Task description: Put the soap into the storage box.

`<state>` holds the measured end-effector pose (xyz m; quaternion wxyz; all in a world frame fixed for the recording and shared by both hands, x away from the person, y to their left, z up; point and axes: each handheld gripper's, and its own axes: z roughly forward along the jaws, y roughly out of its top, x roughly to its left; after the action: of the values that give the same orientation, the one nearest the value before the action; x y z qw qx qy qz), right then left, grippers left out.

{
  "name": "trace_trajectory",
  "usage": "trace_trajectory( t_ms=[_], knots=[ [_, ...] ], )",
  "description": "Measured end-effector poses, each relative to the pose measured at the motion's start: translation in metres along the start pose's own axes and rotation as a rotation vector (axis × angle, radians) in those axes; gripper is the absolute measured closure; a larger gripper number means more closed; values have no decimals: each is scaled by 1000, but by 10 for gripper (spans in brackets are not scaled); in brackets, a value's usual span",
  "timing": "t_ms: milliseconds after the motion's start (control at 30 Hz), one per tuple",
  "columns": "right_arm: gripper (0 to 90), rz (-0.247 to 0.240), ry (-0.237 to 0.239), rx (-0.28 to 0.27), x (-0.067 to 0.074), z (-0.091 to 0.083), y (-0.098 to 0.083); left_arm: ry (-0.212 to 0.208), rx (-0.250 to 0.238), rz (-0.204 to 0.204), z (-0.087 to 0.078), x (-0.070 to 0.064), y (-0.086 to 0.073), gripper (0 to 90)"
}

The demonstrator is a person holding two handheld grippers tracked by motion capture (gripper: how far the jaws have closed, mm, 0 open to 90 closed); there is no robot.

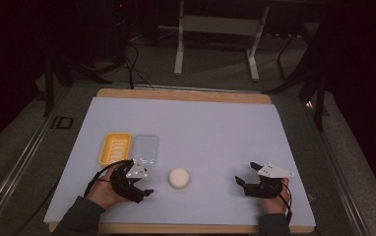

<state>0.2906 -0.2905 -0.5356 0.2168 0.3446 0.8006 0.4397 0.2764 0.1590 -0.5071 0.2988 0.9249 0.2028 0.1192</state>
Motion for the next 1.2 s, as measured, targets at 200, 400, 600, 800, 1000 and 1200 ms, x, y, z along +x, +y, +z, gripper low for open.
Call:
trace_trajectory(
  t_ms=[200, 400, 600, 800, 1000, 1200],
  knots=[
    [179, -2, 2, 2, 0, 0, 0, -1, 28, 19, 5, 3, 7, 251],
    [179, -2, 3, 1, 0, 0, 0, -20, 42, 45, 11, 5, 15, 250],
    [179, -1, 4, 0, 0, 0, 0, -54, 50, 53, 13, 5, 20, 208],
    [179, -1, 4, 0, 0, 0, 0, -73, 64, 67, 13, 5, 26, 200],
    [179, -2, 3, -2, 0, -1, 0, -75, 81, 79, 17, 6, 31, 194],
    [179, -2, 3, -5, 0, -1, 0, -86, 91, 87, 20, 6, 34, 193]
  ],
)
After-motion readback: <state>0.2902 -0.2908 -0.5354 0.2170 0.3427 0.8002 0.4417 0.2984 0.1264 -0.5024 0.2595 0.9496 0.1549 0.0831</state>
